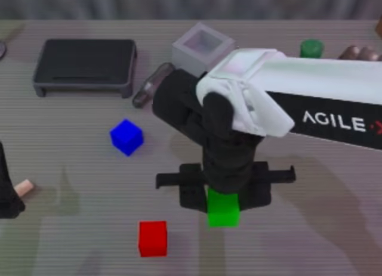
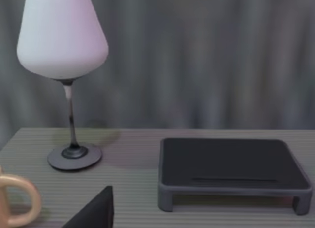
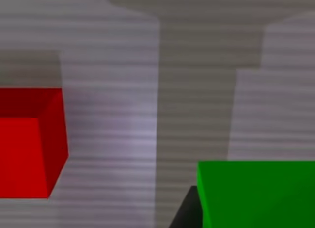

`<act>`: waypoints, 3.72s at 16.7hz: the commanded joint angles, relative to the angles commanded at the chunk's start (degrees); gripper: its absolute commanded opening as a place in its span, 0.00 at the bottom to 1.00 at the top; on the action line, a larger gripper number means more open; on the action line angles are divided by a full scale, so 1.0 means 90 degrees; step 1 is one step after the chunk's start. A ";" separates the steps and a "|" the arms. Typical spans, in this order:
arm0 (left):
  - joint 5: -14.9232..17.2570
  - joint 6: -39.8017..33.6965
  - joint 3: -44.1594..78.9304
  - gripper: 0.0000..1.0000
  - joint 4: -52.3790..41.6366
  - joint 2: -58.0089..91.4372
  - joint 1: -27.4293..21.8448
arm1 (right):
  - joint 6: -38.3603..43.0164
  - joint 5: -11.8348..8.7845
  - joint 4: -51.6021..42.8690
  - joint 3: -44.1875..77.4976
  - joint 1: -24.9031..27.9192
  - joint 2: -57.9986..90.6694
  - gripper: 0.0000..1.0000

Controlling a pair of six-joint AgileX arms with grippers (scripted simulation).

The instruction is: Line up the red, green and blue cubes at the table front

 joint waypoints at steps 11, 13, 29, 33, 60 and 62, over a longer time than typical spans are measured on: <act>0.0000 0.0000 0.0000 1.00 0.0000 0.0000 0.0000 | 0.0271 -0.0018 0.0457 -0.0299 0.0150 0.0100 0.00; 0.0000 0.0000 0.0000 1.00 0.0000 0.0000 0.0000 | 0.0285 -0.0014 0.0899 -0.0579 0.0161 0.0263 0.00; 0.0000 0.0000 0.0000 1.00 0.0000 0.0000 0.0000 | 0.0316 0.0026 0.1608 -0.1018 0.0184 0.0529 0.60; 0.0000 0.0000 0.0000 1.00 0.0000 0.0000 0.0000 | 0.0316 0.0026 0.1608 -0.1018 0.0184 0.0529 0.90; -0.0004 0.0071 0.0388 1.00 -0.0255 0.0391 -0.0074 | 0.0144 0.0080 0.0245 -0.0385 0.0033 -0.0467 1.00; -0.0002 0.0177 0.0976 1.00 -0.0625 0.0987 -0.0188 | -0.0130 0.0149 0.0522 -0.0817 -0.0228 -0.1004 1.00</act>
